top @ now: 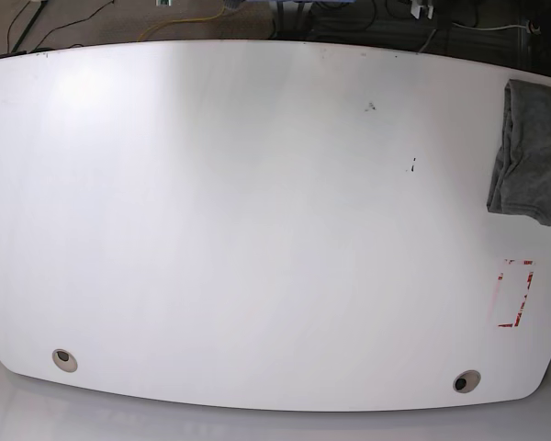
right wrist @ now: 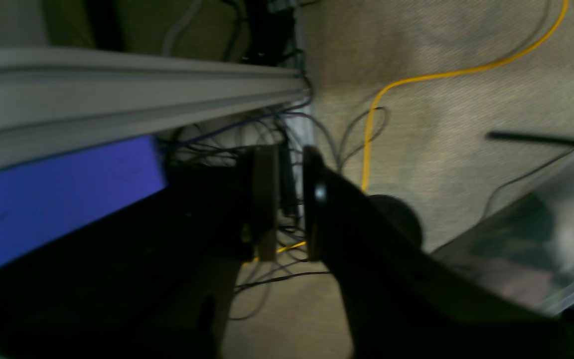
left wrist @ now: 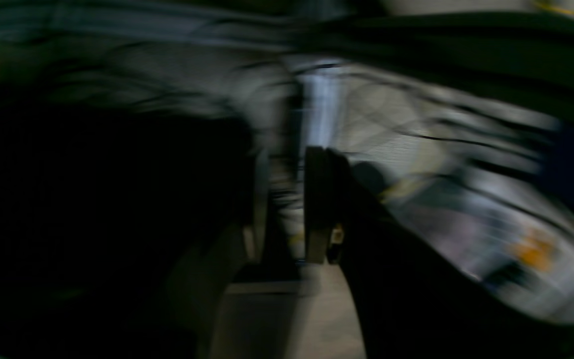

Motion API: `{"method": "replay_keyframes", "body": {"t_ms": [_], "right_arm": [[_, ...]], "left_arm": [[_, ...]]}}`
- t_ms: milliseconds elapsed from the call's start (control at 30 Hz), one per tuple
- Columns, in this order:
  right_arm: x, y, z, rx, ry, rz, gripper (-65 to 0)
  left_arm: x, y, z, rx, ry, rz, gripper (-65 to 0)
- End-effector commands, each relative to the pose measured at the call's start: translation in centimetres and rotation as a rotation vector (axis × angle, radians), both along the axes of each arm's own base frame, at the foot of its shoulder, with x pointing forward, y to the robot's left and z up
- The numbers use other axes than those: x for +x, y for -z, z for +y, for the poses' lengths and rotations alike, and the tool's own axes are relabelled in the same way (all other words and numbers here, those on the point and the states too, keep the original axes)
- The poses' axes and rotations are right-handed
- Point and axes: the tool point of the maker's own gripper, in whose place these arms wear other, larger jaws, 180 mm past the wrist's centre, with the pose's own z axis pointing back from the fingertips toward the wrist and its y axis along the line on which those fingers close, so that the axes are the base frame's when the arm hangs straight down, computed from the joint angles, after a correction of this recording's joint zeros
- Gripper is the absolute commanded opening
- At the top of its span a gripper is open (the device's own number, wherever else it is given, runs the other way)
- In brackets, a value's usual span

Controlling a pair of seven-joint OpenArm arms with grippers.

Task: Layout the t-shirt on the table in an organized manner, then fold the t-shirt properly

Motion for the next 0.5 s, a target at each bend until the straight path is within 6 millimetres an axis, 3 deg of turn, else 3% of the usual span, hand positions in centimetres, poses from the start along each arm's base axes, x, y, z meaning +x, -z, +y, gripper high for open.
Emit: {"method": "replay_keyframes", "body": {"t_ms": [0, 233, 467], "right_arm": [[-0.6, 0.4, -0.2, -0.017, -0.021, 0.023, -56.6], [0.3, 1.4, -0.3, -0.055, -0.049, 0.048, -56.4], [0.6, 1.6, 0.2, -0.051, -0.067, 0.047, -56.4]], "left_arm": [[-1.0, 0.3, 0.0, 0.001, -0.006, 0.056, -54.6], [-1.3, 0.7, 0.4, 0.045, -0.002, 0.107, -54.6], [0.0, 0.9, 0.8, 0.078, -0.003, 0.095, -54.4]]}}
